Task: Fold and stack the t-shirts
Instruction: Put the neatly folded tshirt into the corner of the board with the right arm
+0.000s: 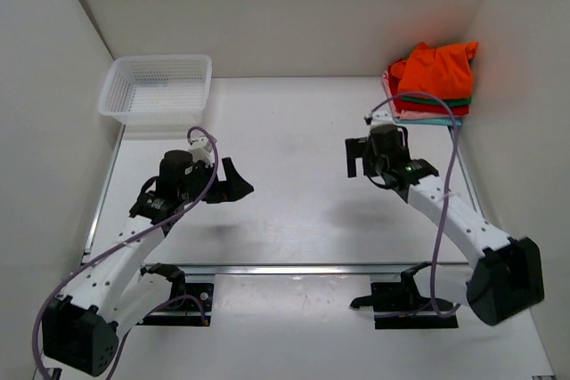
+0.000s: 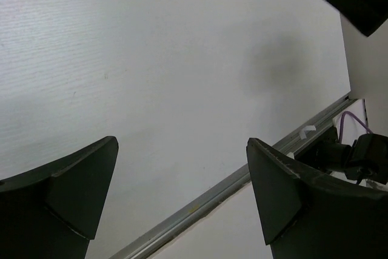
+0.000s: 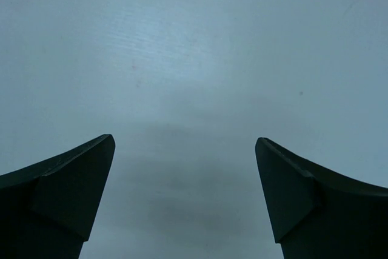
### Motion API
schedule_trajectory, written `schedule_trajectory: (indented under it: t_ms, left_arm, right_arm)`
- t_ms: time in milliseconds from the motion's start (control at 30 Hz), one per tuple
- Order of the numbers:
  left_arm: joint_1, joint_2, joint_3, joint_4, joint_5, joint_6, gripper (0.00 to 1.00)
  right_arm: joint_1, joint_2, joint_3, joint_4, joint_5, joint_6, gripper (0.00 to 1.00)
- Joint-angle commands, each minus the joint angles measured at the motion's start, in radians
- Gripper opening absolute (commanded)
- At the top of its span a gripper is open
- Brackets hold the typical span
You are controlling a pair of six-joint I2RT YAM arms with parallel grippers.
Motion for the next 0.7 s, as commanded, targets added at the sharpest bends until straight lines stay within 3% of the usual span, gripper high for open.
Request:
schedule_trajectory:
  t_ms: [0,133,233,667]
  left_arm:
    - [-0.034,-0.090,0.045,-0.092,-0.072,0.064,0.99]
    - [-0.007,-0.138,0.013,-0.097,-0.026,0.056,0.99]
    - [-0.029,-0.165,0.013,-0.137,-0.043,0.068,0.99]
    - [-0.017,-0.230,0.034,-0.245,-0.097,0.134,0.99]
  right_arm:
    - [-0.043,-0.184,-0.109,-0.017,0.015,0.129,0.99]
    - [-0.169,-0.313,-0.183,0.000,-0.129,0.132,0.99]
    - [-0.202,-0.392,-0.229,0.020,-0.113,0.101,0.99]
    - [-0.353,-0.506,-0.290,0.075,-0.252,0.081,0.99]
